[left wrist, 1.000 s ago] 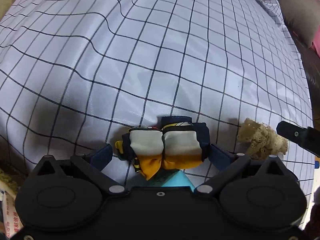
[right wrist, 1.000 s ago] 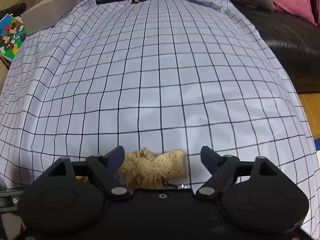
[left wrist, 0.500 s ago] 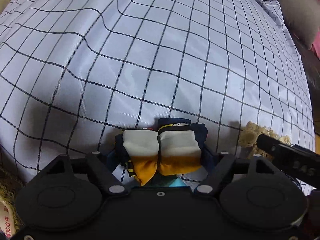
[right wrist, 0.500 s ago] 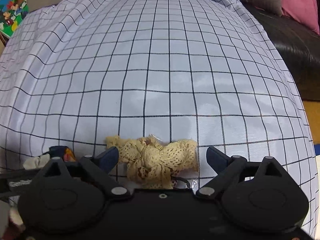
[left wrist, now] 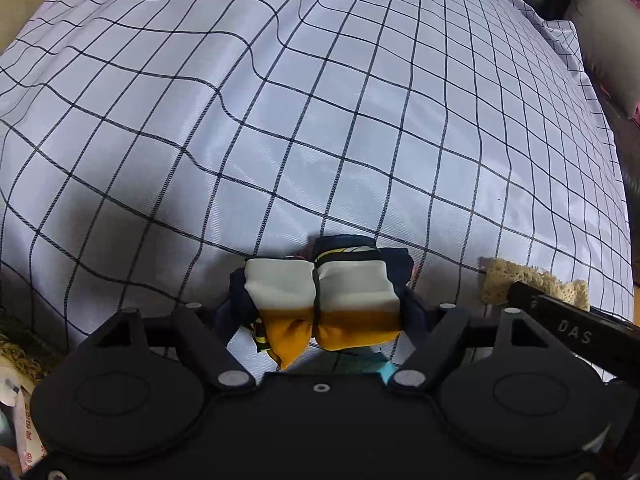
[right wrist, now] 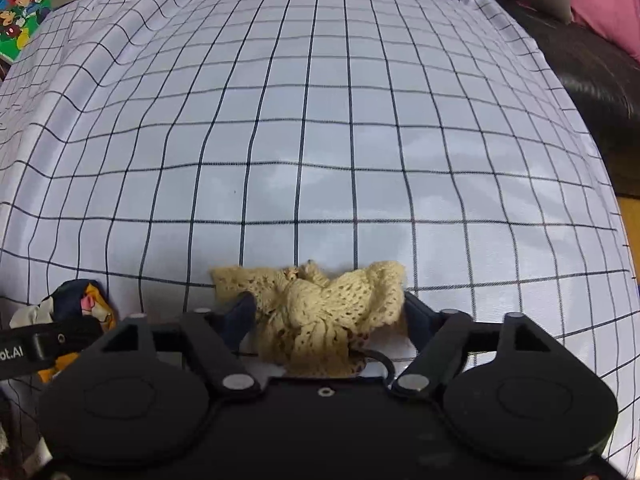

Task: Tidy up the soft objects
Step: 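Lift the lace cloth with the right tool while the left tool lifts the socks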

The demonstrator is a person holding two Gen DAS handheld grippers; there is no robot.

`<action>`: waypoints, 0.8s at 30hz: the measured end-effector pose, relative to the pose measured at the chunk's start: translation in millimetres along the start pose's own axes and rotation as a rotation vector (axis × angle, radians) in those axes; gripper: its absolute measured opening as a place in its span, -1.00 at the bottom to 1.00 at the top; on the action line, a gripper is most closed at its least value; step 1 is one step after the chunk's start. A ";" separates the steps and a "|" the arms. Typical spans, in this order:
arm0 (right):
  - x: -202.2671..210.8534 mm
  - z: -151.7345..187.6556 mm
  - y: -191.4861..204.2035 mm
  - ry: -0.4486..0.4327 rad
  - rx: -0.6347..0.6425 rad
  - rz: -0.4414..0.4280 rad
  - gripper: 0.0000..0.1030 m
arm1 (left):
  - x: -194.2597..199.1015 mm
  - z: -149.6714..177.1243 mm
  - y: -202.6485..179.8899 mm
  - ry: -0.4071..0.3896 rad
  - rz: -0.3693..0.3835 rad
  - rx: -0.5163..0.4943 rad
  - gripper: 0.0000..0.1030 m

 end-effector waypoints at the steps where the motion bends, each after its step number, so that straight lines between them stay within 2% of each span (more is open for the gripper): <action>1: 2.6 -1.8 -0.6 -0.003 -0.003 -0.007 0.40 | 0.8 0.0 0.4 0.000 0.000 0.002 0.43; 3: 7.5 -4.0 -4.5 -0.011 -0.027 -0.022 0.25 | 9.8 1.3 5.3 -0.003 0.002 0.002 0.43; 8: 13.5 -7.7 -20.1 -0.025 -0.089 0.011 0.25 | 15.4 4.1 5.0 -0.011 0.006 0.000 0.43; 11: 13.3 -9.7 -31.9 -0.045 -0.174 0.096 0.36 | 15.2 5.3 5.9 -0.008 0.006 0.002 0.43; 13: 15.1 -11.4 -33.4 -0.066 -0.186 0.133 0.43 | 14.3 5.1 6.0 -0.005 0.006 0.004 0.44; 15: 17.7 -12.9 -32.4 -0.091 -0.182 0.139 0.76 | 12.8 3.8 6.7 0.000 0.008 0.011 0.43; 16: 20.1 -12.9 -31.8 -0.110 -0.180 0.118 0.83 | 12.2 3.0 7.3 0.002 0.010 0.016 0.43; 17: 22.4 -13.5 -32.0 -0.122 -0.175 0.091 0.99 | 10.7 1.7 6.9 0.002 0.011 0.020 0.43; 21: 20.7 -18.4 -23.3 -0.098 -0.106 0.048 0.99 | 11.2 1.5 6.6 0.001 0.012 0.023 0.43; 24: 19.2 -13.6 -8.1 -0.094 -0.062 0.156 0.99 | 11.2 2.1 6.2 0.003 0.013 0.021 0.44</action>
Point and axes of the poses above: each gripper's, at about its wrist camera, not at the fingertips, and x roughly against the way its jaws point, y to its left, z to its underside, the point moved 2 cm from there along -x, roughly the way its jaws point, and after that the axes turned 8 degrees about y, right-handed, at the moved point
